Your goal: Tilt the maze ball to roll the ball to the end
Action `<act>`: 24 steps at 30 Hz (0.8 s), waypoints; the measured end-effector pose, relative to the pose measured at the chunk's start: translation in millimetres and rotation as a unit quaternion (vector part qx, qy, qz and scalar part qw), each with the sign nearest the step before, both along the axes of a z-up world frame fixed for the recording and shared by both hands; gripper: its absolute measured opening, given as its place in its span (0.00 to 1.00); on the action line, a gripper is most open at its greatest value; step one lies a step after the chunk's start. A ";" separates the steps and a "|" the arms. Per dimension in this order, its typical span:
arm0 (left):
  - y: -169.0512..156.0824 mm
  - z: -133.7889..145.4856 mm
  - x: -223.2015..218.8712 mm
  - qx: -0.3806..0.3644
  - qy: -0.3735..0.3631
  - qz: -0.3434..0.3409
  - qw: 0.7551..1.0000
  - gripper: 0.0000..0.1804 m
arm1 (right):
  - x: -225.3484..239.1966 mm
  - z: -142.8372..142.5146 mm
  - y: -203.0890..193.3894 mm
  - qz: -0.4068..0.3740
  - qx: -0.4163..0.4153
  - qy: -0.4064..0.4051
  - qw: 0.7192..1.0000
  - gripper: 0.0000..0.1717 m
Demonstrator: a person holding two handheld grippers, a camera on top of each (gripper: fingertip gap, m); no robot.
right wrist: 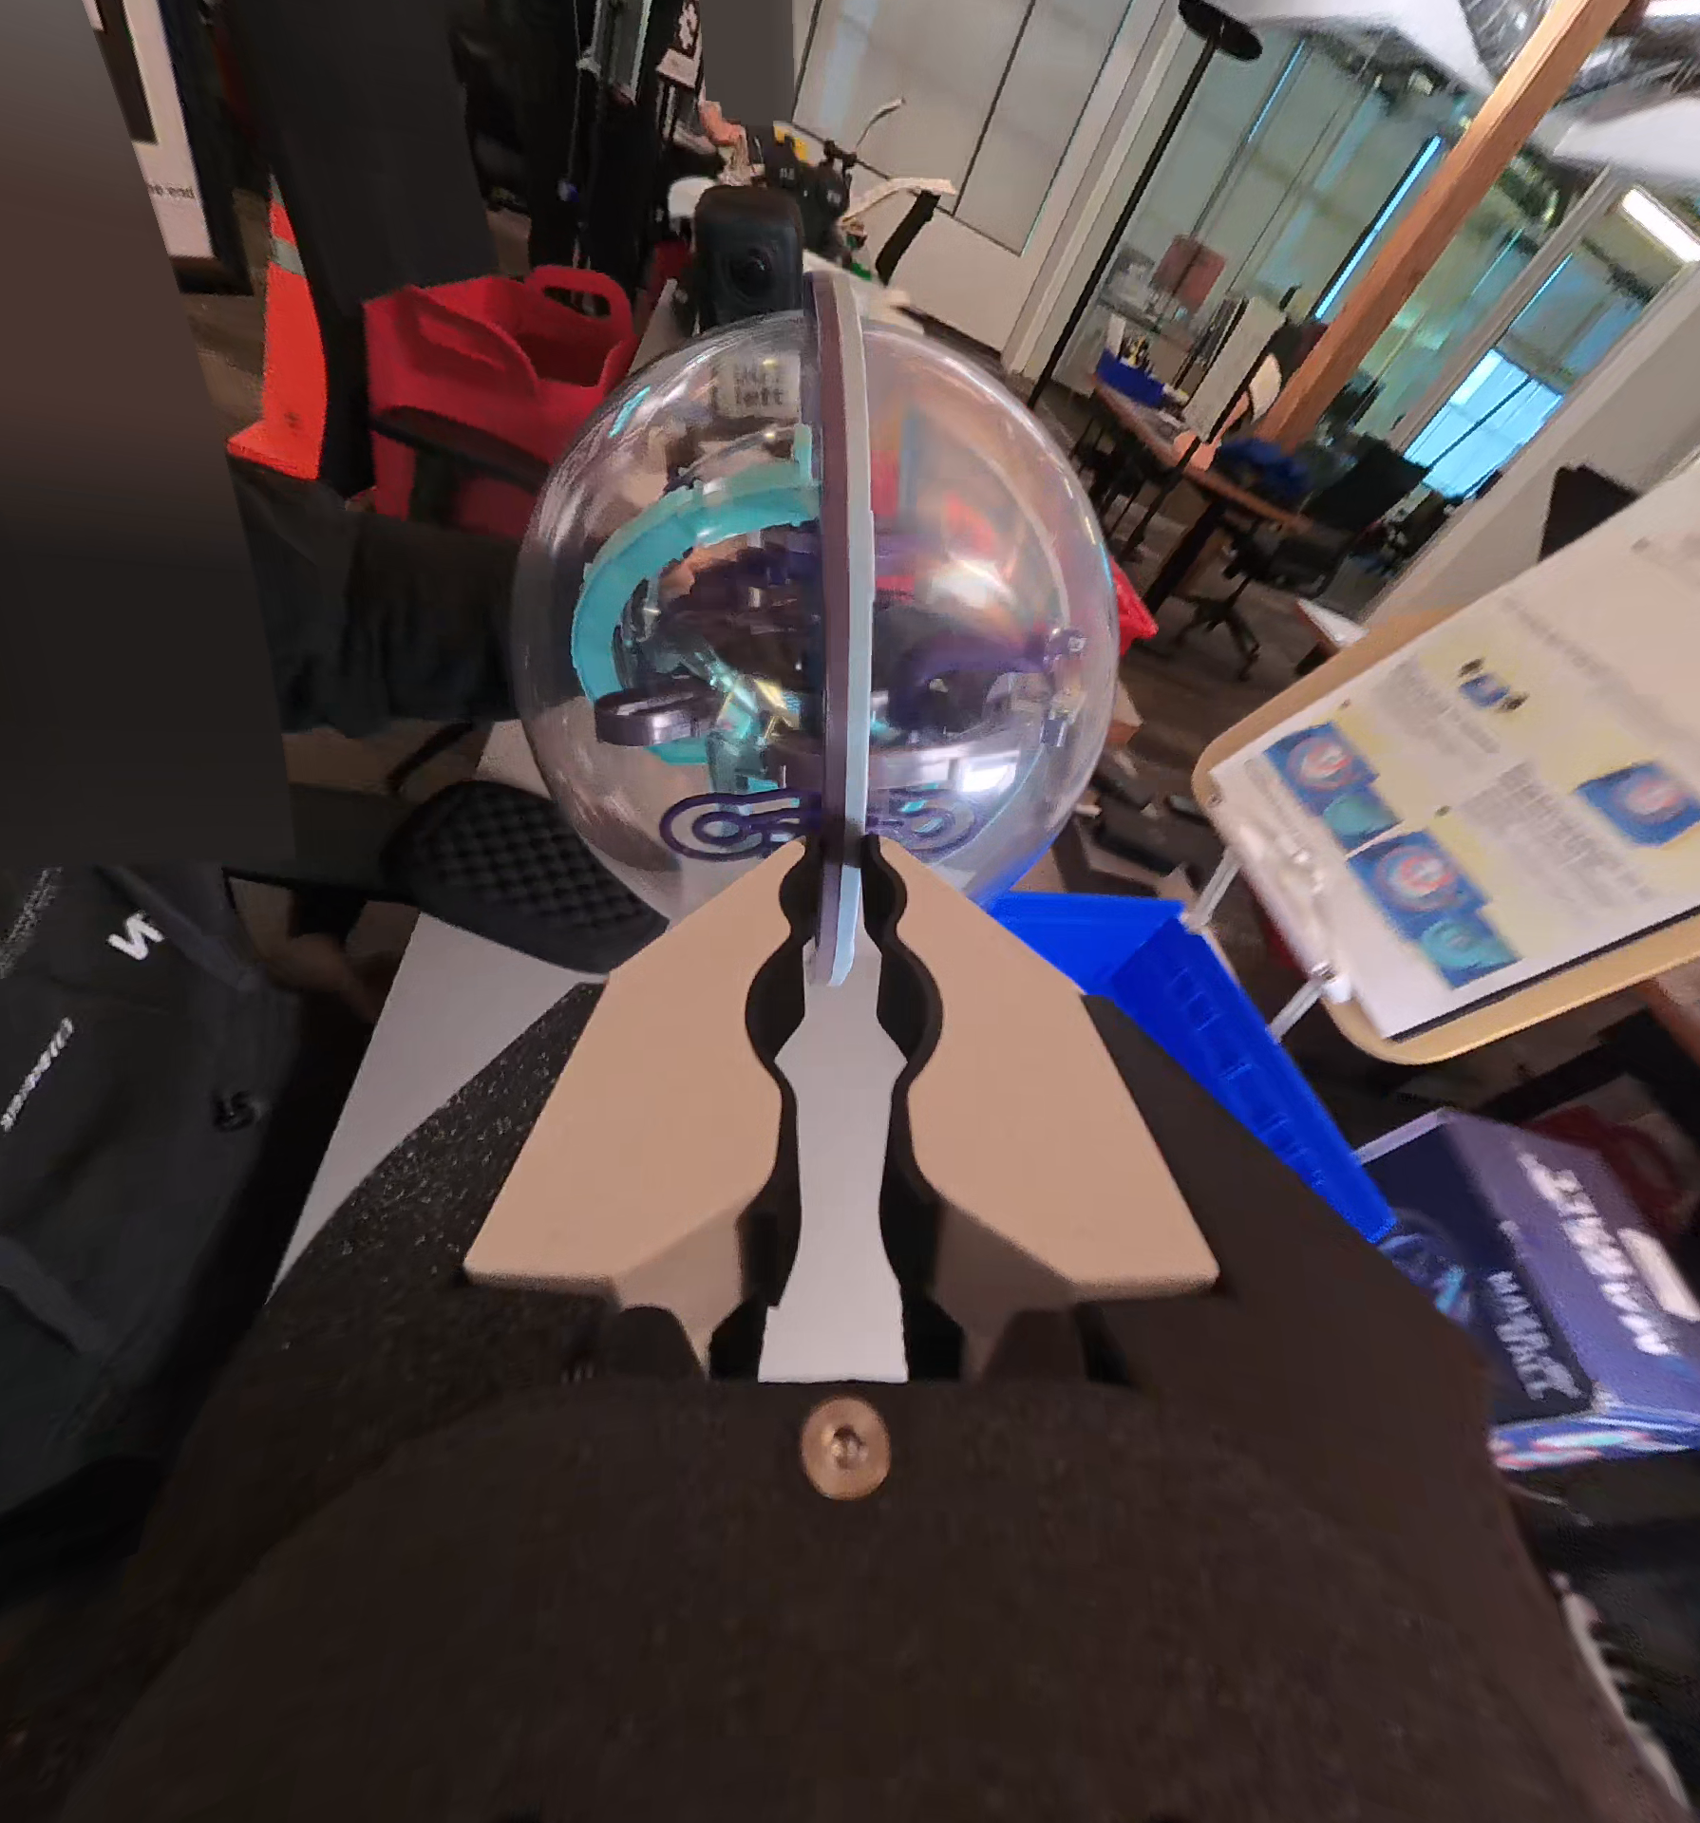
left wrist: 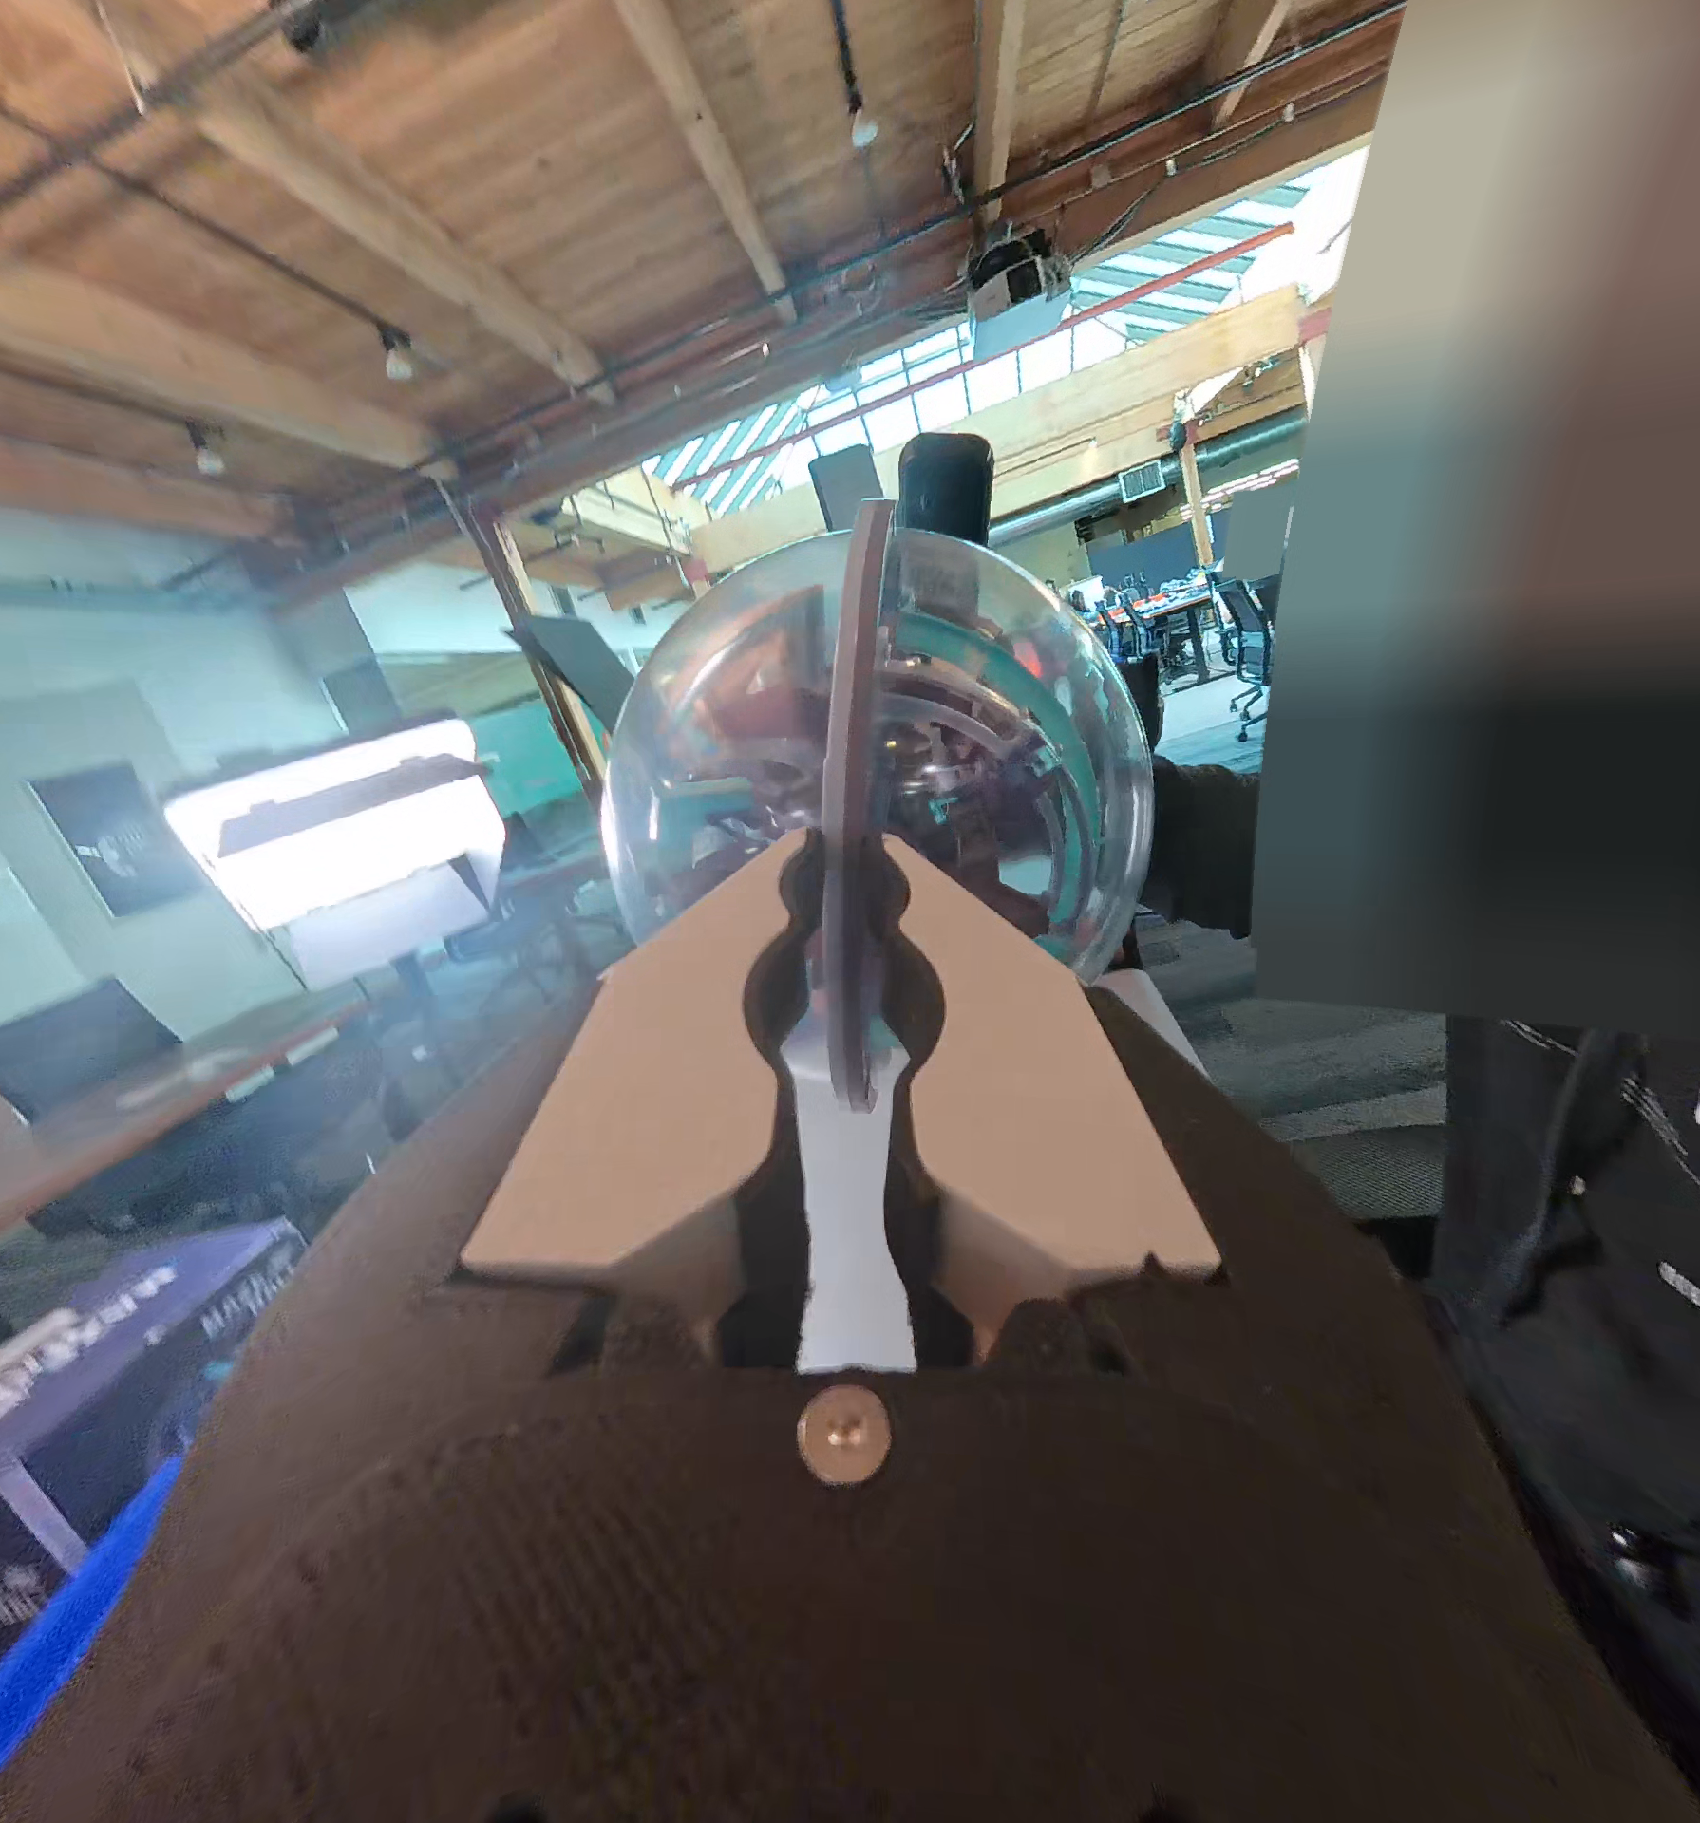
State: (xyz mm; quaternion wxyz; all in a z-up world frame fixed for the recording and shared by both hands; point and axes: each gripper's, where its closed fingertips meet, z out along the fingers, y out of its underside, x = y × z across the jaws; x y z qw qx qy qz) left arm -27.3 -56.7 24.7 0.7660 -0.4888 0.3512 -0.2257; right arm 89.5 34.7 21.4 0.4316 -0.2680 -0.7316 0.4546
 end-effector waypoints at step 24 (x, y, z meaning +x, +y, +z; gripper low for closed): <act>-31.0 96.1 36.4 0.161 -0.005 -0.001 0.987 0.03 | 38.8 141.2 -43.2 -0.019 0.138 0.001 0.990 0.03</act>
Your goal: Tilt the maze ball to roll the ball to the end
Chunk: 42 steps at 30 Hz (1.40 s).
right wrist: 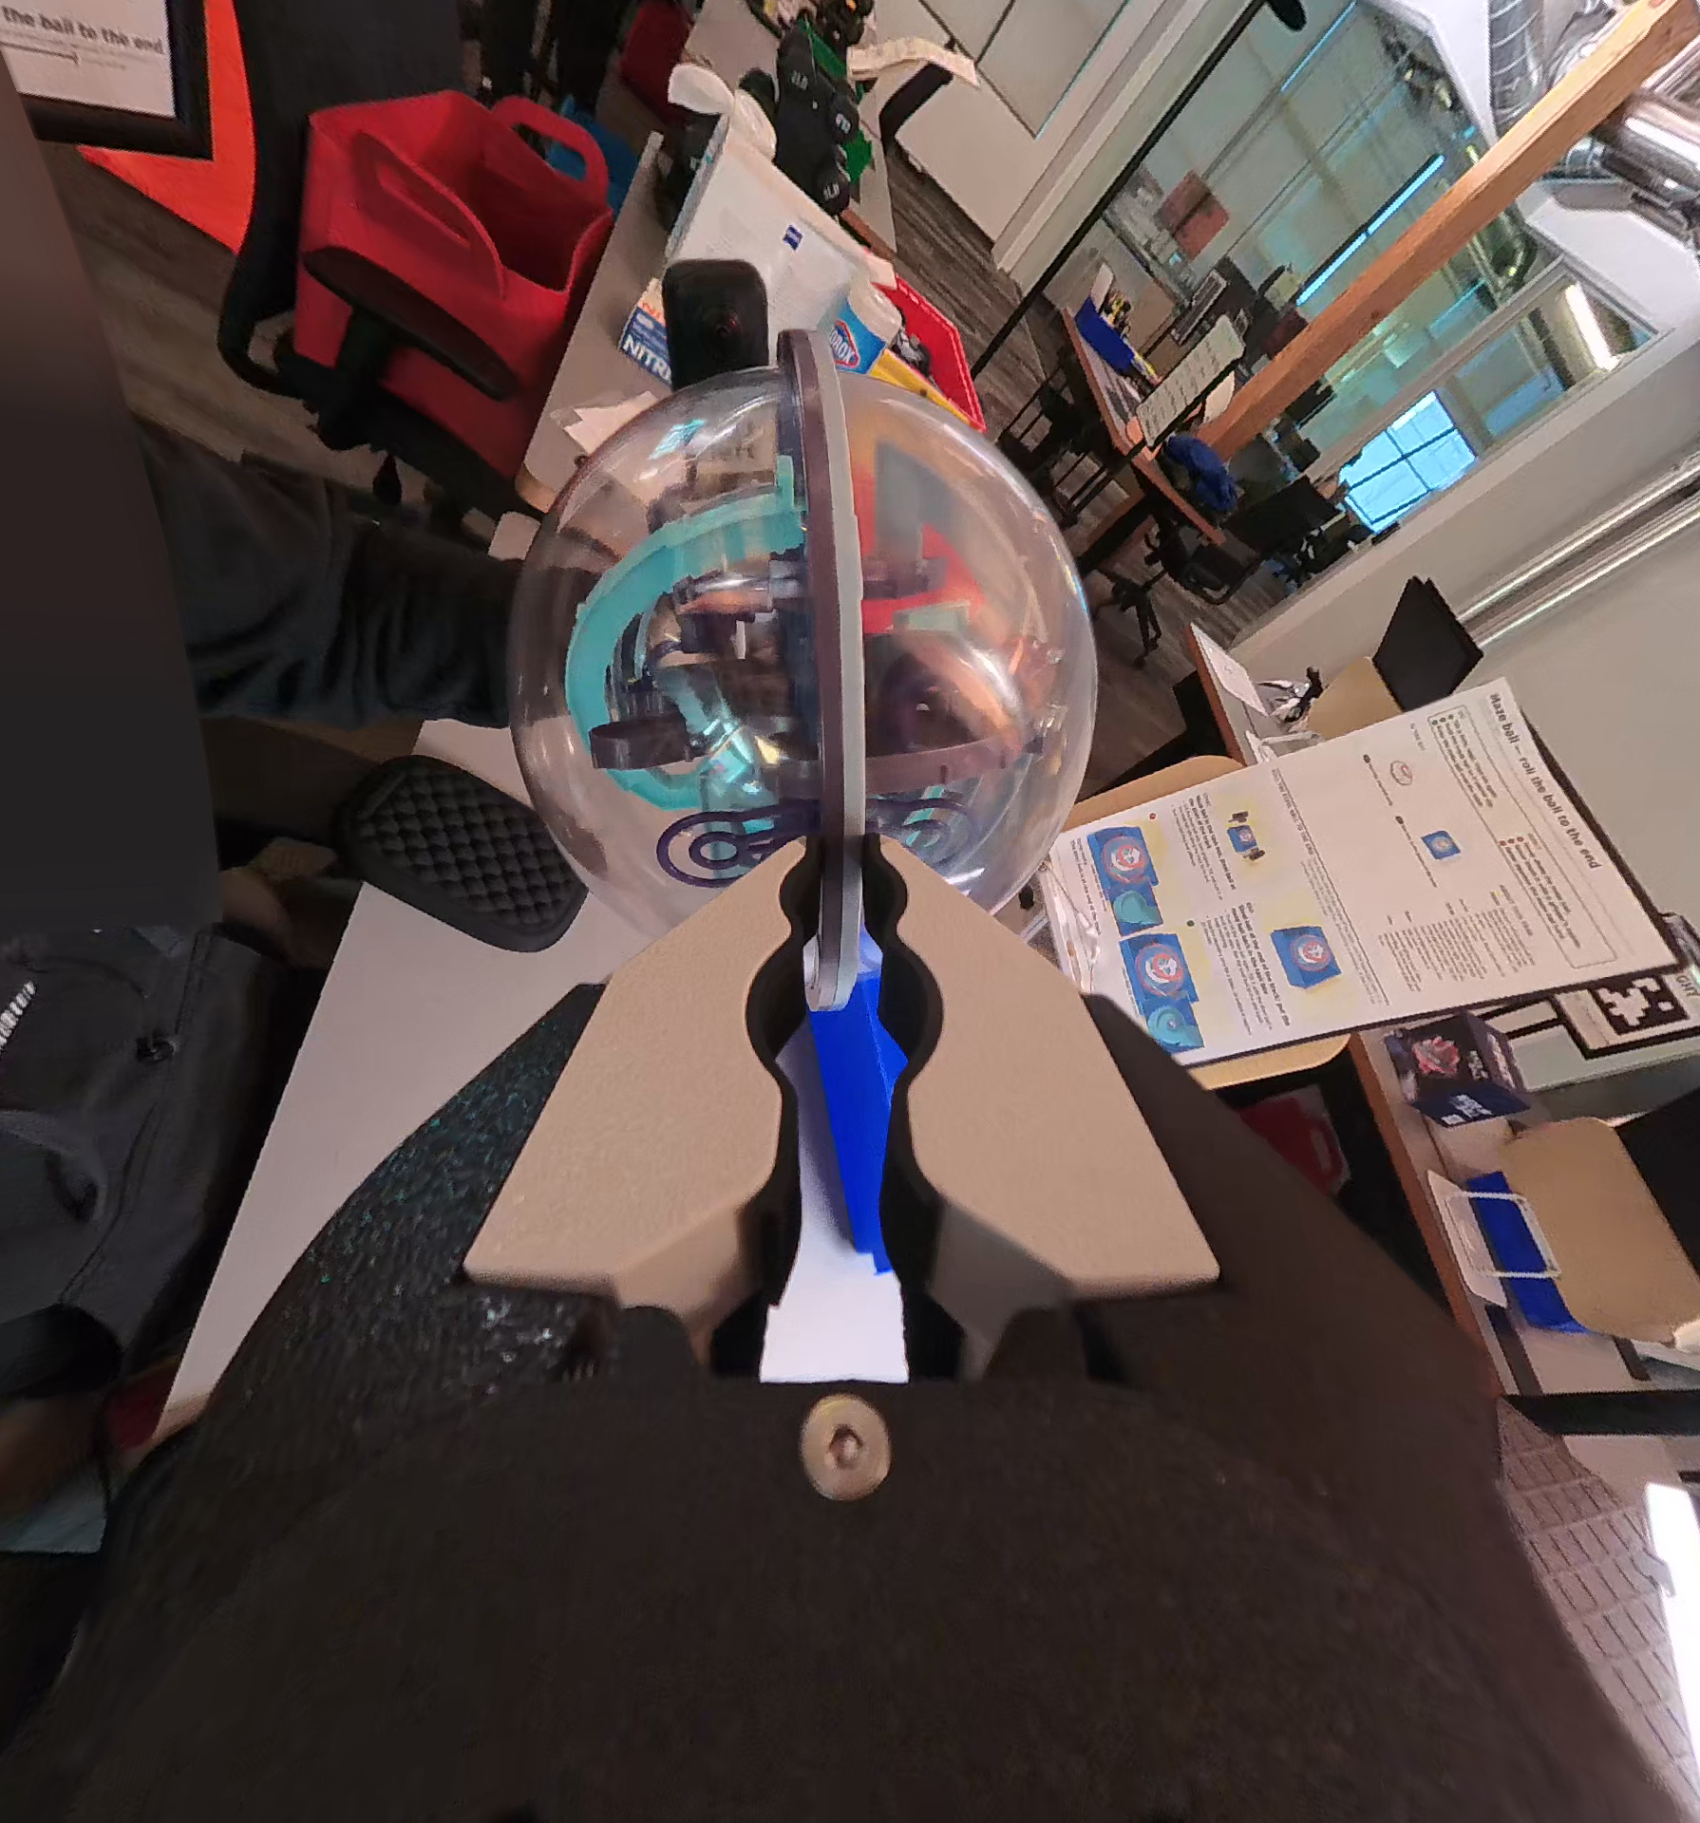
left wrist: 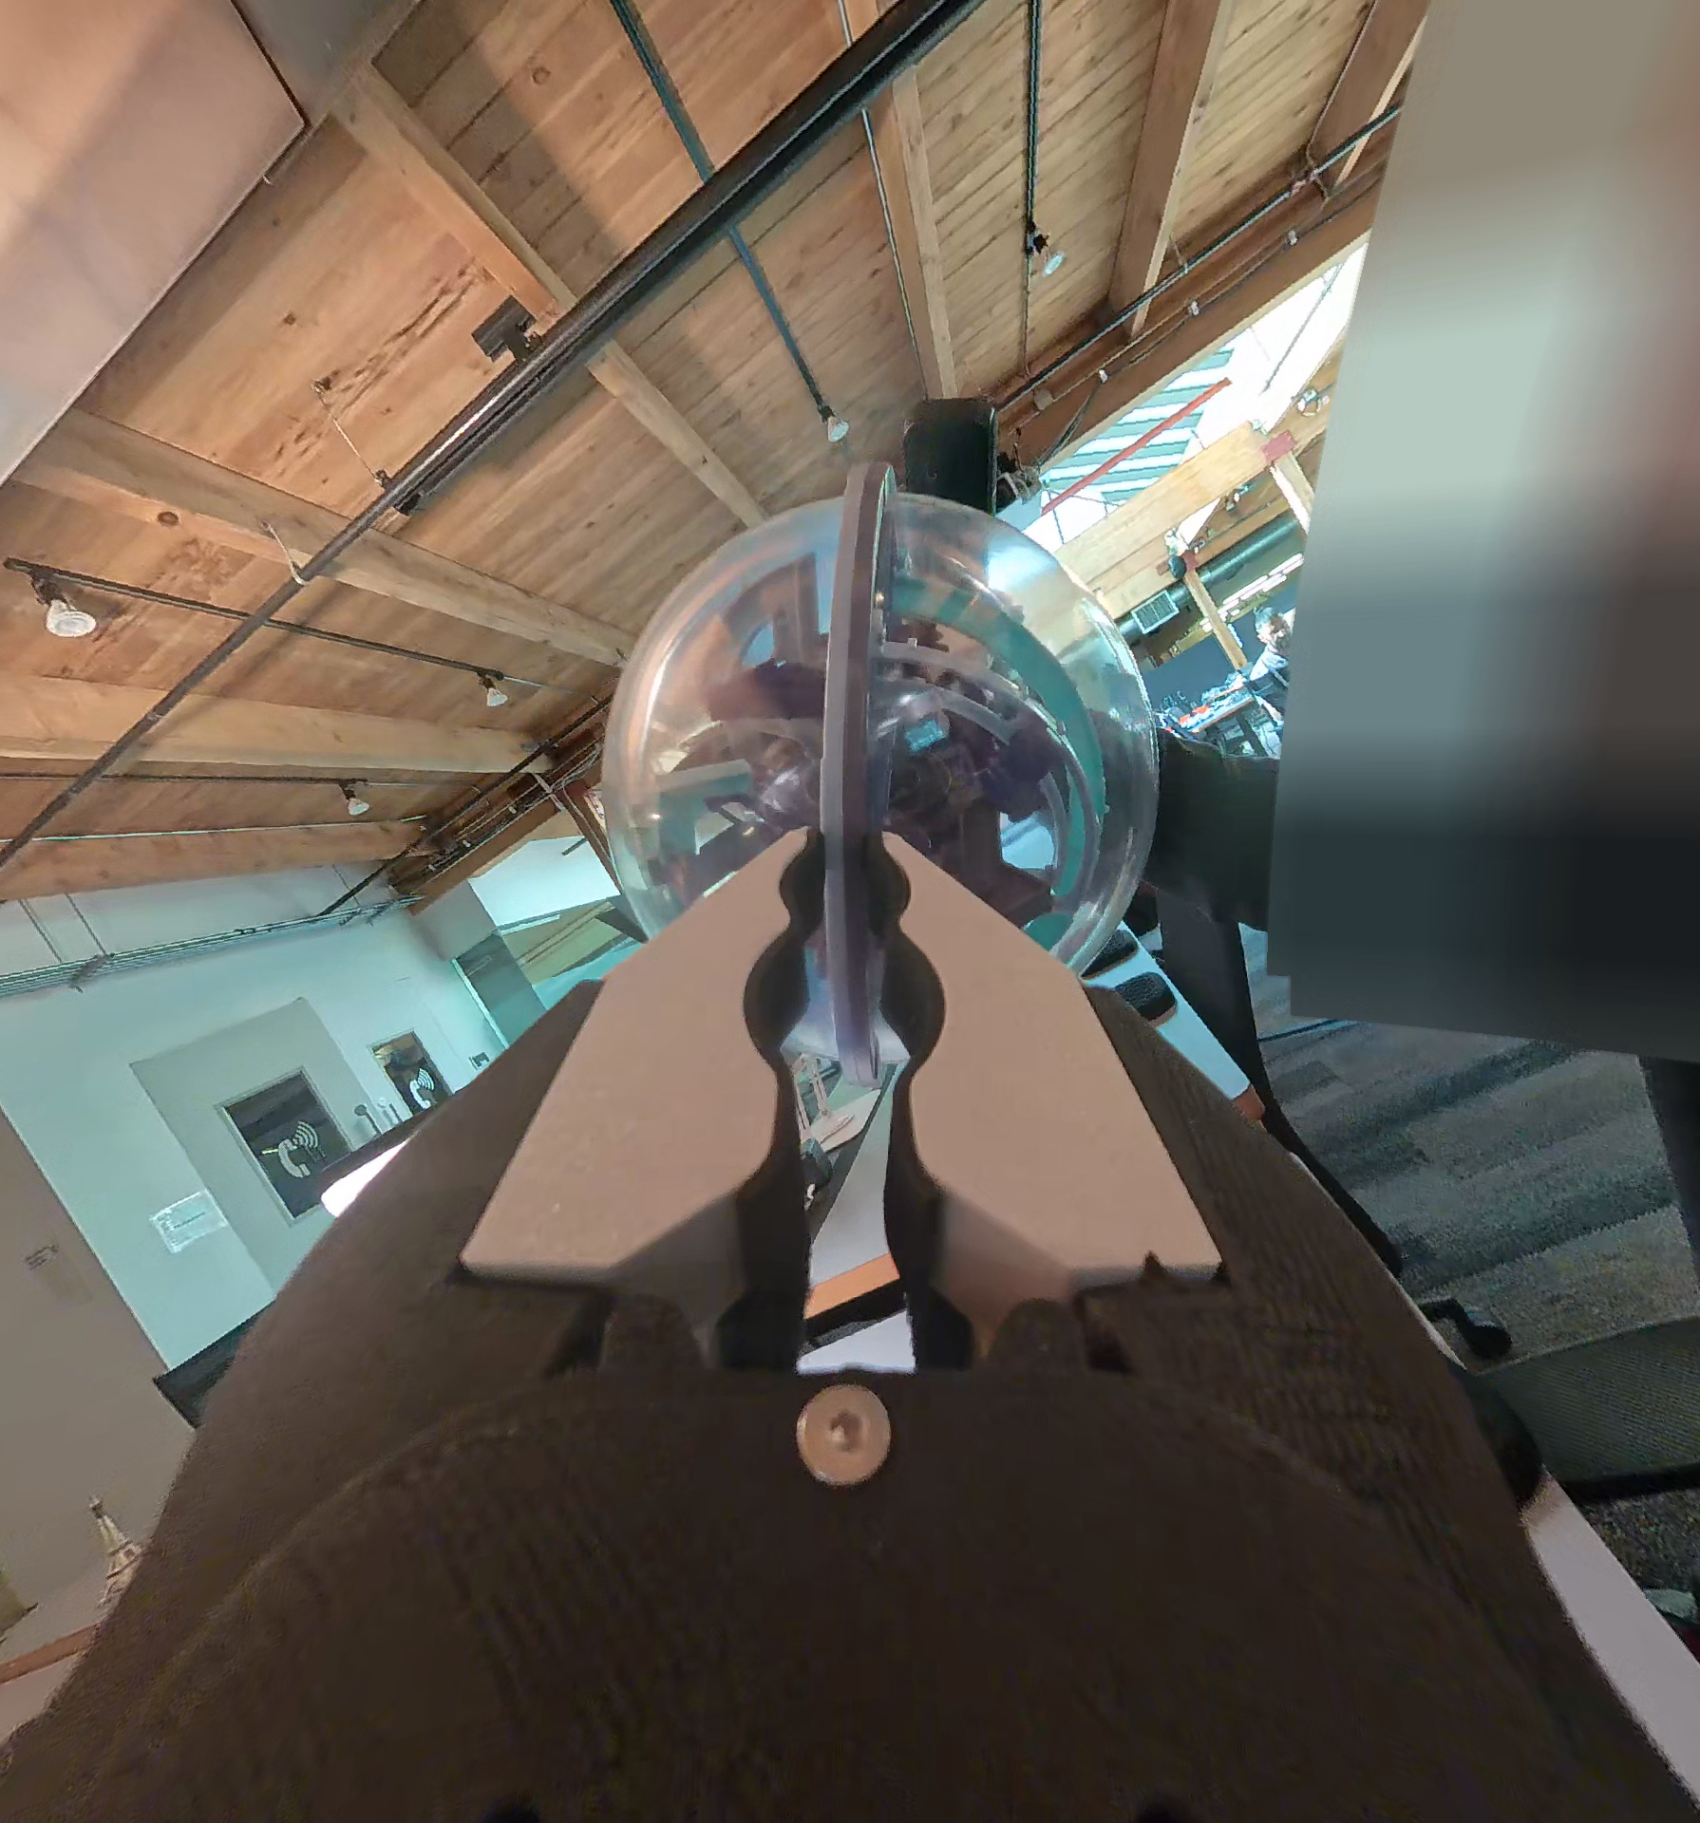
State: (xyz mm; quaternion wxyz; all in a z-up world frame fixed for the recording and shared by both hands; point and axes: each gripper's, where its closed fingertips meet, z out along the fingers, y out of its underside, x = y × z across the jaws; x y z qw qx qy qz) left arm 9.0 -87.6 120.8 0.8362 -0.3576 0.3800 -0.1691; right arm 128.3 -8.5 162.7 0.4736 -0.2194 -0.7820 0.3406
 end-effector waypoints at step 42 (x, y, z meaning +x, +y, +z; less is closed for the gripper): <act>52.1 -121.4 17.1 -0.144 -0.229 -0.126 0.954 0.03 | 7.4 -92.3 43.5 -0.073 -0.091 -0.205 0.972 0.03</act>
